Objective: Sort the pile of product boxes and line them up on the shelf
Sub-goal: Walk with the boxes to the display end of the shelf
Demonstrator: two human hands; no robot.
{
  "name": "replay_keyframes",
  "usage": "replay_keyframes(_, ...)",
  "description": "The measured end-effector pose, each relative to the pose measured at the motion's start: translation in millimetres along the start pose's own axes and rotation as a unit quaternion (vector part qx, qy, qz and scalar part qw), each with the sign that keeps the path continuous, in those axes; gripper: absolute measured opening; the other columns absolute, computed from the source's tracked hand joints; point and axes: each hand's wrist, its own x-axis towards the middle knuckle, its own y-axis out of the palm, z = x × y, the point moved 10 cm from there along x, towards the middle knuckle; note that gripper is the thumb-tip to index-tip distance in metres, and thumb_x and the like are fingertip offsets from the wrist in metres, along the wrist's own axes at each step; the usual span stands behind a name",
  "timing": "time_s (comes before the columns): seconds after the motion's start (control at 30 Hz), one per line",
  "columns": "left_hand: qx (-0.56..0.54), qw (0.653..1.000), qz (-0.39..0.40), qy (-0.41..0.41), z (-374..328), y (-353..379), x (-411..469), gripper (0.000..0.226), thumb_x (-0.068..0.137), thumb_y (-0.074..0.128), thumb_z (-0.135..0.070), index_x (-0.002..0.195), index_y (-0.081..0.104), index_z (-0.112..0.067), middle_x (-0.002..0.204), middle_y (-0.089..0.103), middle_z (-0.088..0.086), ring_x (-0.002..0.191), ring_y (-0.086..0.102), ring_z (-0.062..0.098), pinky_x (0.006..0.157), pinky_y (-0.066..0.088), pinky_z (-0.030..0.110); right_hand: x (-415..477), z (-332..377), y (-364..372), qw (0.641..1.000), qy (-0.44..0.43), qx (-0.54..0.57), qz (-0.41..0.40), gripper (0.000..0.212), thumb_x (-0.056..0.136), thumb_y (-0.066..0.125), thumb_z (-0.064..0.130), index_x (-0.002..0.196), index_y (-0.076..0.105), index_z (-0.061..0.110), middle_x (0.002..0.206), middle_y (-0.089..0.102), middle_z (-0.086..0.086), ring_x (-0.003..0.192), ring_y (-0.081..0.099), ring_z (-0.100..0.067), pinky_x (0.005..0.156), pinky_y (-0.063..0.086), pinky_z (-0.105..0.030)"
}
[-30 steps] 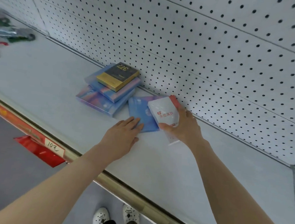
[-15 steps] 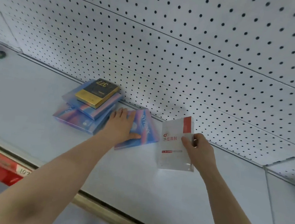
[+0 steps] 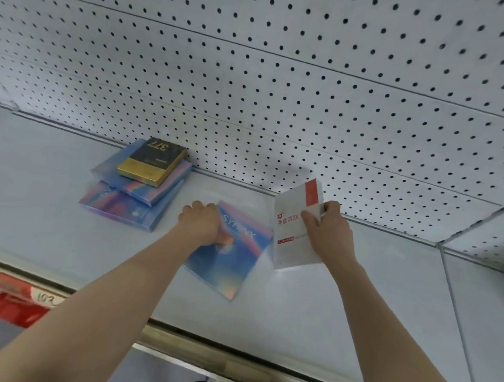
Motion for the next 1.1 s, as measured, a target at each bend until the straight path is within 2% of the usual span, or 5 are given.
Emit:
replay_keyframes(0.37,-0.156,0.984,0.000,0.087,-5,28,-47,0.092,0.070,0.077,-0.043,0.141,0.027,-0.012,0.132,0.038,0.015,0.114,0.051,0.034,0.095,0.044,0.039,-68,-10,-17,0.991,0.039,-0.015,-0.129,0.026,0.100,0.045,0.032,0.111,0.038,0.009,0.101,0.066,-0.014,0.075,0.056,-0.033,0.063,0.040,-0.034)
replay_keyframes(0.63,0.060,0.985,-0.116,0.111,-2,41,-82,0.076,0.083,0.047,-0.071,0.122,0.048,-0.006,0.120,0.049,0.013,0.107,0.047,0.030,0.093,0.034,0.034,-139,-29,-31,0.981,0.062,-0.113,-0.141,0.024,0.098,0.047,0.034,0.113,0.040,0.016,0.084,0.055,-0.003,0.071,0.052,-0.029,0.063,0.041,-0.034)
replay_keyframes(0.8,-0.109,0.981,-0.079,0.138,-19,46,-85,0.059,0.079,0.066,-0.046,0.124,0.048,-0.013,0.121,0.056,0.008,0.116,0.049,0.028,0.096,0.036,0.035,-147,-44,-26,0.980,0.096,-0.127,-0.117,0.023,0.098,0.046,0.032,0.112,0.042,0.014,0.084,0.052,-0.004,0.073,0.049,-0.028,0.066,0.037,-0.033)
replay_keyframes(0.93,-0.398,0.911,0.020,0.109,-31,52,-94,0.056,0.074,0.069,-0.021,0.120,0.037,-0.020,0.107,0.064,0.005,0.097,0.064,0.028,0.087,0.052,0.043,-147,-60,-30,0.981,0.127,-0.093,-0.111,0.021,0.099,0.045,0.032,0.109,0.038,0.015,0.088,0.052,-0.004,0.074,0.050,-0.027,0.066,0.038,-0.033)
replay_keyframes(1.1,-0.468,0.874,-0.007,0.129,-32,44,-99,0.055,0.086,0.058,-0.017,0.137,0.039,-0.023,0.109,0.065,0.008,0.095,0.064,0.030,0.088,0.053,0.048,-150,-85,-41,0.982,0.160,0.027,-0.099,0.027,0.094,0.053,0.029,0.114,0.044,0.014,0.088,0.055,0.001,0.083,0.056,-0.024,0.070,0.044,-0.034)
